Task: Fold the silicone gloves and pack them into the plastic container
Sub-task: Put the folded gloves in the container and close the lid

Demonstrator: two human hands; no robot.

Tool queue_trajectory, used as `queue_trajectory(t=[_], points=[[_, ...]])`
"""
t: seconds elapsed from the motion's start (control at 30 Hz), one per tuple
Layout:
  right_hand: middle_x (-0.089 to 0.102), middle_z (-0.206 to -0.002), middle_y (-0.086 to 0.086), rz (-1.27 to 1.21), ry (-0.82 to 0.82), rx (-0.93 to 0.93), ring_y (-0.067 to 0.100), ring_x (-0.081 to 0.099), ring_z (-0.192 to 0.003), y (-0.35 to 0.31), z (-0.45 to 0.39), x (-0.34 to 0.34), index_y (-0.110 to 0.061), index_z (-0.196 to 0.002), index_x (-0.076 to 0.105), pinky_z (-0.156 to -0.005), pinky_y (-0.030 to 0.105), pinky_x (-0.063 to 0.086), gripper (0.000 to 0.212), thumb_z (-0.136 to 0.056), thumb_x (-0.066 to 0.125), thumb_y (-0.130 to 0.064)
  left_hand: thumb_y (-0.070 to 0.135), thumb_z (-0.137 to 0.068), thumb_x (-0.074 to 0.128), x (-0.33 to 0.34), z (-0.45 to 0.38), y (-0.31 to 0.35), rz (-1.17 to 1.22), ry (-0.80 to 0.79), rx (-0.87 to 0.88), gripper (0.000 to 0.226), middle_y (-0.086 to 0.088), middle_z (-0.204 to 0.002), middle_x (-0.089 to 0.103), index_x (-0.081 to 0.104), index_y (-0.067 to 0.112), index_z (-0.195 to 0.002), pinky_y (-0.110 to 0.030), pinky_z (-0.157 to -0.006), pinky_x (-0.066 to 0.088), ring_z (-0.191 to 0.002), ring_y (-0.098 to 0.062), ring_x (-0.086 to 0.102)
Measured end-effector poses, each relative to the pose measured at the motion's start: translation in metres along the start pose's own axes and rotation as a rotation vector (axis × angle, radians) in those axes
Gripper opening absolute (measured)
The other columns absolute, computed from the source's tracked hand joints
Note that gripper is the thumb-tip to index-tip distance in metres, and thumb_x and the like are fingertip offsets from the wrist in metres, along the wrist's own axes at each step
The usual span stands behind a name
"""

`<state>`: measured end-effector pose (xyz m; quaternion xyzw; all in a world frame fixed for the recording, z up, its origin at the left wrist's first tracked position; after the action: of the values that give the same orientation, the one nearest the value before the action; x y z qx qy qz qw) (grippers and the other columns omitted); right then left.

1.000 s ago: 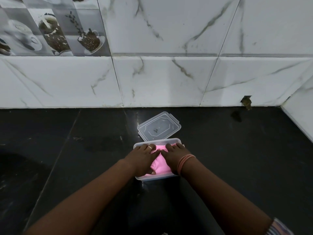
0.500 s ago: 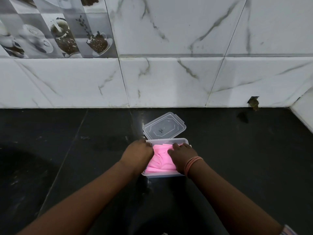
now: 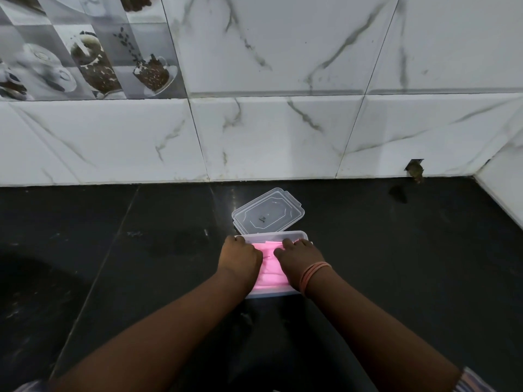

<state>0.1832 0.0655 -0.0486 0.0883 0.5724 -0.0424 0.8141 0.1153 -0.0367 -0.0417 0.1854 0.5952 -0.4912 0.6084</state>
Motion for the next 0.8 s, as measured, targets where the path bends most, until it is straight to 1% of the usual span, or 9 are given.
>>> queue_trajectory(t=[0.2, 0.27, 0.37, 0.47, 0.57, 0.63, 0.7, 0.77, 0.8], points=[[0.05, -0.137, 0.016, -0.12, 0.058, -0.01, 0.036, 0.049, -0.124, -0.006, -0.002, -0.006, -0.011, -0.135, 0.053, -0.108, 0.046, 0.037, 0.046, -0.09, 0.059, -0.016, 0.01, -0.097, 0.055, -0.019, 0.002, 0.008, 0.128, 0.083, 0.013, 0.028, -0.011, -0.121, 0.067, 0.069, 0.01, -0.12, -0.041, -0.097, 0.048, -0.116, -0.031, 0.059], [0.045, -0.141, 0.016, -0.187, 0.034, -0.011, 0.036, 0.048, -0.126, -0.007, -0.006, 0.0, -0.011, -0.144, 0.043, -0.11, 0.047, 0.035, 0.062, -0.087, 0.066, -0.022, 0.012, -0.097, 0.059, -0.01, -0.003, 0.009, 0.219, 0.003, 0.01, 0.031, -0.013, -0.128, 0.065, 0.066, 0.008, -0.127, -0.042, -0.1, 0.05, -0.12, -0.03, 0.061], [0.034, -0.15, 0.018, -0.185, -0.02, 0.007, 0.039, 0.042, -0.133, -0.005, -0.012, 0.015, -0.01, -0.152, 0.027, -0.117, 0.049, 0.029, 0.086, -0.083, 0.074, -0.034, 0.011, -0.101, 0.053, 0.016, -0.007, 0.008, 0.304, -0.156, 0.006, 0.032, -0.016, -0.132, 0.064, 0.061, 0.003, -0.131, -0.043, -0.101, 0.052, -0.121, -0.033, 0.062], [0.026, -0.155, 0.022, -0.144, -0.07, 0.029, 0.043, 0.038, -0.136, -0.008, -0.019, 0.024, -0.004, -0.153, 0.023, -0.12, 0.053, 0.022, 0.083, -0.089, 0.066, -0.037, 0.013, -0.105, 0.045, 0.025, -0.01, 0.008, 0.345, -0.197, 0.002, 0.033, -0.018, -0.132, 0.063, 0.056, 0.001, -0.134, -0.045, -0.1, 0.051, -0.12, -0.036, 0.062], [0.022, -0.156, 0.026, -0.106, -0.089, 0.041, 0.044, 0.036, -0.137, -0.015, -0.022, 0.016, -0.001, -0.152, 0.024, -0.12, 0.054, 0.015, 0.073, -0.096, 0.054, -0.036, 0.012, -0.107, 0.043, 0.028, -0.017, 0.011, 0.431, -0.209, -0.029, 0.046, -0.021, -0.152, 0.048, 0.04, -0.003, -0.15, -0.042, -0.114, 0.042, -0.137, -0.036, 0.05], [0.023, -0.155, 0.026, -0.118, -0.114, 0.035, 0.044, 0.036, -0.137, -0.017, -0.019, 0.009, -0.002, -0.152, 0.026, -0.121, 0.055, 0.016, 0.072, -0.096, 0.055, -0.037, 0.014, -0.107, 0.042, 0.032, -0.02, 0.013, 0.443, -0.252, -0.038, 0.058, -0.025, -0.163, 0.03, 0.022, -0.004, -0.158, -0.045, -0.117, 0.04, -0.143, -0.04, 0.044], [0.028, -0.152, 0.024, -0.162, -0.15, 0.004, 0.044, 0.039, -0.135, -0.017, -0.02, 0.004, -0.007, -0.15, 0.031, -0.119, 0.056, 0.02, 0.077, -0.091, 0.06, -0.046, 0.014, -0.107, 0.041, 0.025, -0.019, 0.013, 0.407, -0.25, -0.023, 0.062, -0.024, -0.165, 0.028, 0.014, -0.004, -0.16, -0.044, -0.114, 0.041, -0.141, -0.04, 0.046], [0.042, -0.143, 0.021, -0.192, -0.153, -0.028, 0.041, 0.051, -0.126, -0.009, -0.026, -0.003, -0.011, -0.142, 0.045, -0.111, 0.053, 0.037, 0.071, -0.083, 0.072, -0.041, 0.01, -0.105, 0.044, 0.016, -0.017, 0.012, 0.394, -0.206, 0.004, 0.058, -0.022, -0.16, 0.035, 0.024, -0.004, -0.157, -0.042, -0.108, 0.044, -0.137, -0.037, 0.05], [0.053, -0.133, 0.019, -0.219, -0.111, -0.043, 0.039, 0.057, -0.119, -0.003, -0.033, -0.009, -0.011, -0.132, 0.054, -0.103, 0.048, 0.046, 0.058, -0.082, 0.073, -0.035, 0.008, -0.103, 0.046, 0.01, -0.015, 0.01, 0.386, -0.183, 0.022, 0.052, -0.022, -0.154, 0.04, 0.034, -0.003, -0.152, -0.042, -0.104, 0.046, -0.134, -0.036, 0.052]])
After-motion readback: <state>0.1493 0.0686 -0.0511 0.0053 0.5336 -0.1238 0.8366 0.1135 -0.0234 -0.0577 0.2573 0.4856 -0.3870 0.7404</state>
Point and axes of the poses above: each hand's wrist, its own z-axis away from the middle knuckle, its own x-axis out of the palm, y = z × x, the point moved 5 cm from there along -z, towards the middle knuckle
